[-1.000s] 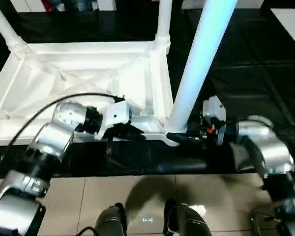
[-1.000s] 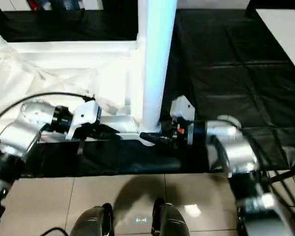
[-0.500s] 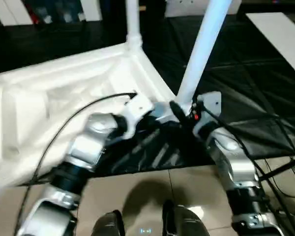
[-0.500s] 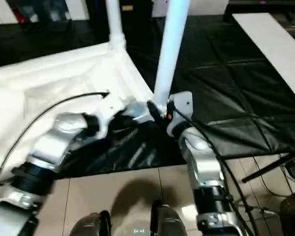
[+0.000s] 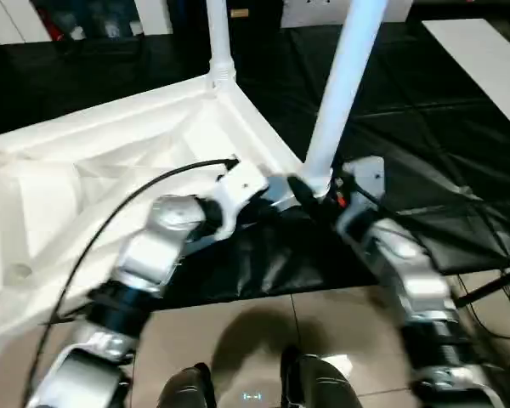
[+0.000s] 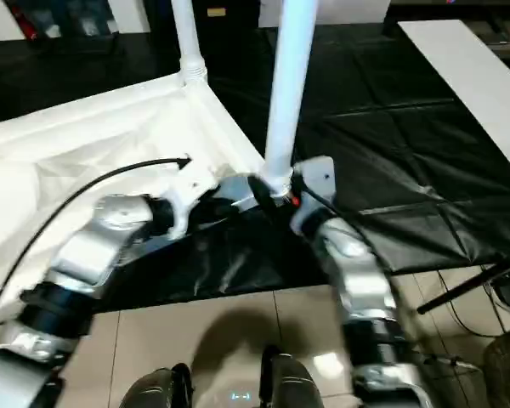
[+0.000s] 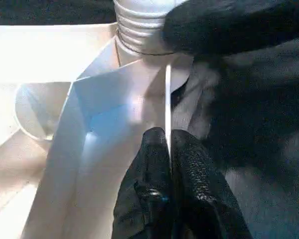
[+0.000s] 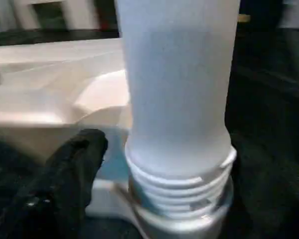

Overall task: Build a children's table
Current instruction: Rotate leg to tighten

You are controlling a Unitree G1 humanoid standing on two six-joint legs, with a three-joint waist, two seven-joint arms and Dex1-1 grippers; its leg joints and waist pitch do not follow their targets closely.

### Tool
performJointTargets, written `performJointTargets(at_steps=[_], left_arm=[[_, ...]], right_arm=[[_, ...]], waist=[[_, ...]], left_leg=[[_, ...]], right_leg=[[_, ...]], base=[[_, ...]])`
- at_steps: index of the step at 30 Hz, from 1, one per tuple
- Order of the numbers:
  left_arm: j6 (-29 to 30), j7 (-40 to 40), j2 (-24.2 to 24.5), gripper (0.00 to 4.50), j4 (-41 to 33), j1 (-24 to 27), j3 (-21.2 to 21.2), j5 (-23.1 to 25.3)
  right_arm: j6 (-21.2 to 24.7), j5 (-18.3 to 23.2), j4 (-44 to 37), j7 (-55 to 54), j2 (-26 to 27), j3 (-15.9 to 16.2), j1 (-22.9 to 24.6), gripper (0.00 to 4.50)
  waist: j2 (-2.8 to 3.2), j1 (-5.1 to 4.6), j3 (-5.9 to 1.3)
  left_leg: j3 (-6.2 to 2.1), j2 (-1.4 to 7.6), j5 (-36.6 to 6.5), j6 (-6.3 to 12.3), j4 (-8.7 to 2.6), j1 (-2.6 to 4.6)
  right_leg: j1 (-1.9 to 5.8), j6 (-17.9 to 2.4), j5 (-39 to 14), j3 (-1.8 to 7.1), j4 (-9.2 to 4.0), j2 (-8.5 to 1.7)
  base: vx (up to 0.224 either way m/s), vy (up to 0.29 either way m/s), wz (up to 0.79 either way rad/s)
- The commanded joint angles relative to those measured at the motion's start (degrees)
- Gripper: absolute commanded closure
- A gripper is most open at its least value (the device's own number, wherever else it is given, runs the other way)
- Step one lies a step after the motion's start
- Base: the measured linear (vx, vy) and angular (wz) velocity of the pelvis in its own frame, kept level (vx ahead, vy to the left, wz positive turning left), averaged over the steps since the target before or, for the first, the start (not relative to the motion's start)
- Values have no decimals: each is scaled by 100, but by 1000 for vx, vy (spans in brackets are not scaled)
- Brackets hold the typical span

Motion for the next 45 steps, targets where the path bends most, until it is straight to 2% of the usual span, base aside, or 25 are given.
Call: performJointTargets(at_steps=[1, 3, 5, 6, 7, 9, 11, 13, 15, 17, 19, 21, 27, 32, 40, 43, 44, 45], left_arm=[[-411, -582, 202, 450, -78, 126, -66, -207], [-588, -981, 410, 450, -87, 191, -184, -249], [-702, -1290, 562, 450, -74, 216, -254, -306], [-804, -1539, 698, 450, -36, 213, -320, -364], [-846, -1626, 746, 450, -19, 209, -343, -381], [-1027, -1960, 918, 450, 89, 166, -422, -413], [-1257, -2245, 1036, 450, 291, 47, -495, -375], [-1454, -2478, 1116, 450, 478, -78, -574, -324], [-1595, -2664, 1159, 450, 614, -191, -646, -287], [-1695, -2823, 1169, 450, 702, -288, -706, -301], [-1815, -2995, 1172, 450, 781, -395, -790, -321], [-1865, -3068, 1174, 450, 814, -437, -828, -321], [-2140, -3294, 1122, 450, 1115, -626, -902, -263], [-2269, -3355, 1117, 450, 1301, -708, -928, -243], [-2307, -3374, 1113, 450, 1372, -675, -896, -291], [-2141, -3256, 1042, 450, 1251, -619, -794, -412], [-1904, -3034, 942, 450, 1117, -588, -694, -488], [-1736, -2875, 871, 450, 1029, -569, -627, -533]], right_arm=[[-81, 242, -232, 694, -306, -44, -20, 2], [-55, 398, -302, 1129, -560, -83, -50, 2], [-43, 470, -317, 1474, -763, -52, -90, 2], [-56, 518, -316, 1813, -972, 42, -114, 2], [-67, 527, -312, 1925, -1044, 80, -122, 2], [-128, 515, -325, 2401, -1303, 267, -123, 2], [-74, 519, -323, 2886, -1523, 473, -133, 2], [-62, 464, -293, 3212, -1658, 641, -150, 2], [-96, 424, -213, 3366, -1680, 713, -202, 2], [-122, 427, -113, 3473, -1671, 760, -281, 19], [-118, 470, -3, 3587, -1652, 814, -394, 36], [-132, 483, 29, 3638, -1649, 843, -440, 51], [-110, 517, 100, 3994, -1708, 985, -555, 111], [-80, 499, 135, 4186, -1763, 1045, -564, 155], [32, 544, 106, 4264, -1746, 1086, -490, 178], [257, 609, 2, 4122, -1677, 1055, -390, 178], [437, 595, -93, 3834, -1572, 1031, -320, 178], [550, 577, -156, 3621, -1494, 1014, -272, 179]], waist=[[-109, 51, -503], [-109, 76, -520], [-106, 68, -526], [-99, 71, -569], [-99, 76, -632], [-88, 76, -630], [-102, 93, -609], [-108, 135, -555], [-129, 167, -552], [-121, 178, -553], [-122, 184, -534], [-118, 192, -537], [-132, 253, -575], [-150, 298, -570], [-143, 303, -567], [-143, 312, -565], [-122, 316, -559], [-135, 309, -559]], left_leg=[[-88, 206, -1033, 734, -366, -7], [-80, 227, -890, 808, -371, 11], [-91, 242, -776, 837, -366, -36], [-90, 250, -610, 906, -351, -35], [-96, 236, -285, 1053, -316, -69], [-93, 252, -49, 1297, -291, -83], [-77, 247, -90, 1399, -288, -87], [-73, 252, -350, 1327, -308, -76], [-70, 276, -500, 1156, -323, -47], [-85, 293, -574, 1024, -333, -35], [-74, 309, -718, 934, -341, 0], [-73, 318, -752, 885, -343, 0], [-68, 315, -487, 989, -325, -39], [-65, 317, -504, 968, -328, -41], [-66, 319, -499, 944, -331, -38], [-65, 317, -494, 932, -332, -39], [-70, 322, -496, 927, -334, -39], [-72, 342, -443, 903, -337, -42]], right_leg=[[375, -529, -2936, 370, -480, -478], [360, -586, -2742, 391, -452, -465], [378, -716, -2483, 385, -389, -457], [393, -814, -2130, 396, -338, -454], [428, -991, -1489, 409, -236, -439], [387, -1179, -961, 397, -179, -418], [382, -1155, -1079, 386, -206, -417], [362, -1032, -1611, 370, -285, -419], [352, -958, -1918, 384, -302, -438], [350, -963, -2036, 389, -303, -454], [313, -1033, -2093, 411, -314, -458], [321, -1068, -2064, 421, -305, -466], [357, -1163, -1633, 429, -243, -474], [355, -1102, -1779, 421, -258, -476], [351, -1122, -1774, 422, -259, -474], [356, -1115, -1817, 421, -264, -475], [353, -1119, -1814, 419, -262, -474], [352, -1167, -1723, 427, -245, -480]], base=[[0, 0, 0], [0, 0, 0], [0, 0, 0], [0, 0, 0], [0, 0, 0], [0, 0, 0], [0, 0, 0], [0, 0, 0], [0, 0, 0], [0, 0, 0], [0, 0, 0], [0, 0, 0], [0, 0, 0], [0, 0, 0], [0, 0, 0], [0, 0, 0], [0, 0, 0], [0, 0, 0]])
